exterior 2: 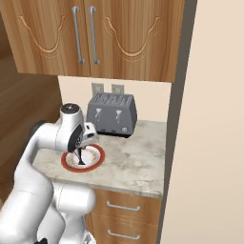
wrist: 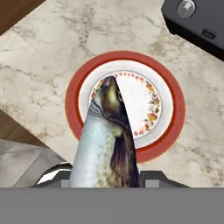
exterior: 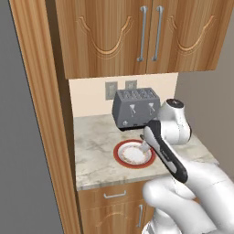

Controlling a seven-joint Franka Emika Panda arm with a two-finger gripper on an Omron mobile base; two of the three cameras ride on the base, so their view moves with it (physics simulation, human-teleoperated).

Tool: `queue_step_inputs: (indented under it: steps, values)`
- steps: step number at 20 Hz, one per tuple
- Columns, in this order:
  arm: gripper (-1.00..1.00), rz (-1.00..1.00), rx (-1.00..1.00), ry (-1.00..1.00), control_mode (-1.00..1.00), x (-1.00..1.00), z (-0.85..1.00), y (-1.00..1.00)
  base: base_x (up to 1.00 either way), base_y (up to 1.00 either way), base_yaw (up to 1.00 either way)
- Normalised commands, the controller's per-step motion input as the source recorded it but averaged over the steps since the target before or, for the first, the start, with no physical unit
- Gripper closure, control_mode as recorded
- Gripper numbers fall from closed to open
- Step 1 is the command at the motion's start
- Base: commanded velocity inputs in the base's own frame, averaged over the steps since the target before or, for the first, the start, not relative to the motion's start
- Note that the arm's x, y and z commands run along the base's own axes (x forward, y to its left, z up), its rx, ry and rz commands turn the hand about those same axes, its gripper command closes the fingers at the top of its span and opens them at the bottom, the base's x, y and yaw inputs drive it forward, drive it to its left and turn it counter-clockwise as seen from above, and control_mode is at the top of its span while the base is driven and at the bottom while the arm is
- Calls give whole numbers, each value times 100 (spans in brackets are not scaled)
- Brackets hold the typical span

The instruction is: Place the fish on the rack of the oven, and slide the rack back inside. Close the oven door.

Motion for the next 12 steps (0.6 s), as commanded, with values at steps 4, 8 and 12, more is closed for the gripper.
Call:
queue_step_inputs:
  steps: [4,8,12]
  values:
    - [100,-1,0,0,-100,-78,25,-42,0,0,0]
    - [100,0,0,-5,-100,-92,15,-26,0,0,0]
    - [100,0,-1,-9,-100,-98,12,-5,0,0,0]
